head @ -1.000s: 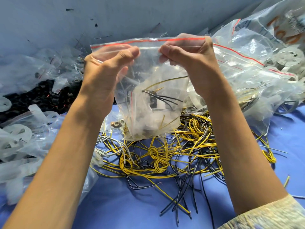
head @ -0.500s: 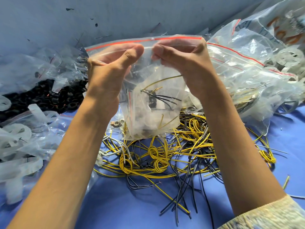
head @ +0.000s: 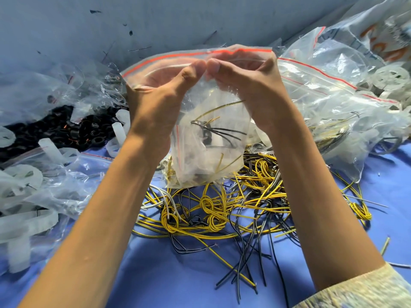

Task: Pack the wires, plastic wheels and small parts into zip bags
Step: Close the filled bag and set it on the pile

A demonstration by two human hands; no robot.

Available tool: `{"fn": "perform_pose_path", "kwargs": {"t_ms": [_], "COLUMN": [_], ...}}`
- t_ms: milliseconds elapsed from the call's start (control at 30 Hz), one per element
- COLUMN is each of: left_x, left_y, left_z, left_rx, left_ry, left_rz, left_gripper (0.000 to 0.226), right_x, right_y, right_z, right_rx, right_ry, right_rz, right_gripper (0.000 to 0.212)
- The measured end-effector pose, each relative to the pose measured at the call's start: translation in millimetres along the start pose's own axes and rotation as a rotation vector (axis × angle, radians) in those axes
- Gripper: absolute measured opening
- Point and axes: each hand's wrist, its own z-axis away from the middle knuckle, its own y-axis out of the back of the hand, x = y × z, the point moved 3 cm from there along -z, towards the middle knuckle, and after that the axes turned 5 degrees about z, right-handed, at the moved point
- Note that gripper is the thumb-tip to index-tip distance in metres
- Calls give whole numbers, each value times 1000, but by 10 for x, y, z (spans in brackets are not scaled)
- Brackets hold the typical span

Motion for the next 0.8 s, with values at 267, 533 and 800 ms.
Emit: {"fn": "perform_pose_path", "kwargs": {"t_ms": [267, 533, 800], "left_x": [-22, -27, -43], "left_y": [-24, -7, 77], "left_z": [10, 8, -46], "left_rx": [-2, 54, 76], "left_ry": [-5, 42, 16], "left_rz": [-41, -67, -129], "left_gripper": [7, 9, 23], "right_x": [-50, -17, -3], "right_y": [5, 32, 85], "right_z": [31, 20, 26], "right_rx": [-4, -4, -4], "right_ry": [34, -33, -33], "right_rz": [75, 91, 143], "right_gripper": [10, 11, 13]}}
